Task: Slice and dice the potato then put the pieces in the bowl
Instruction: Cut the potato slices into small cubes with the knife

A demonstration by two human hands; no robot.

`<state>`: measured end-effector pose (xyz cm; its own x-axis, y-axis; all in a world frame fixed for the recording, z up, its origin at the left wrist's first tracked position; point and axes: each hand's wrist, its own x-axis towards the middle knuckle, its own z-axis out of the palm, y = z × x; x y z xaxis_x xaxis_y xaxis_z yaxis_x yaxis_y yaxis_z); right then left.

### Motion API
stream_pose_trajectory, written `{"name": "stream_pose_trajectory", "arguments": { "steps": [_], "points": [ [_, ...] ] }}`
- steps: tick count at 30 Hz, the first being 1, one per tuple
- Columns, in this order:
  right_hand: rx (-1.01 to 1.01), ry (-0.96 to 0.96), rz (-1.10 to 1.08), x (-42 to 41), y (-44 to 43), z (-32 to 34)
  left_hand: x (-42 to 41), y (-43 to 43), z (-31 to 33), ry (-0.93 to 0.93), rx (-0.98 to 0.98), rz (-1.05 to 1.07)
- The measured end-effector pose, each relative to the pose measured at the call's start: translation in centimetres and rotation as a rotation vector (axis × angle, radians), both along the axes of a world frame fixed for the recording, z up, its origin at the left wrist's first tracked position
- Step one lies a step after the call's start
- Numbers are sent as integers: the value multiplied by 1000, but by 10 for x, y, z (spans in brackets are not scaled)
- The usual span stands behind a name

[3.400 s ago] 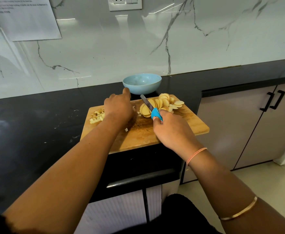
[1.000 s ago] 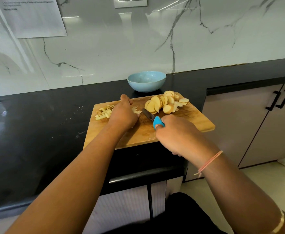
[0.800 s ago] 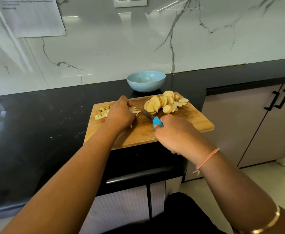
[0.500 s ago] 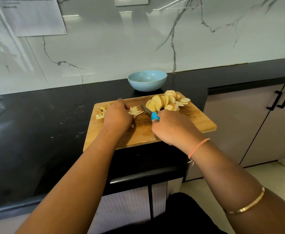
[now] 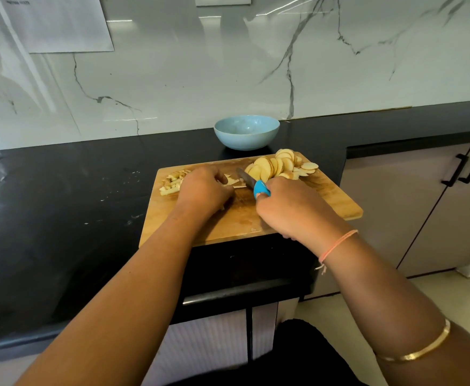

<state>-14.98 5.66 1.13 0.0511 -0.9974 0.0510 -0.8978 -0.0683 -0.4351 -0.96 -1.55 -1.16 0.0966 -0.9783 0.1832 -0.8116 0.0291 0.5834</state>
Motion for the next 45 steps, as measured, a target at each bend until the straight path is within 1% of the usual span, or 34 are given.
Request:
{"name": "stream_pose_trajectory", "arguments": {
  "steps": [5, 9, 13, 18, 21, 26, 31, 40, 45],
  "points": [
    [5, 7, -14, -3, 10, -5, -3, -1, -1, -72, -5, 4],
    [1, 6, 16, 0, 10, -7, -2, 0, 1, -113, -17, 19],
    [-30, 9, 5, 1, 9, -7, -1, 2, 1, -105, -53, -9],
    [-10, 22, 28, 1, 10, -8, -1, 1, 0, -49, -23, -29],
    [-27, 24, 6, 1, 9, -8, -1, 0, -1, -47, -26, -31],
    [5, 8, 14, 2, 6, -8, 0, -1, -1, -56, -25, -24],
    [-24, 1, -20, 4, -1, -2, 1, -2, -1, -51, -29, -20],
    [58, -5, 8, 18, -10, 2, -1, 0, -1, 26, -35, -9],
    [112, -19, 3, 29, -17, 10, -2, 0, 0, 13, -57, 10]
  ]
}}
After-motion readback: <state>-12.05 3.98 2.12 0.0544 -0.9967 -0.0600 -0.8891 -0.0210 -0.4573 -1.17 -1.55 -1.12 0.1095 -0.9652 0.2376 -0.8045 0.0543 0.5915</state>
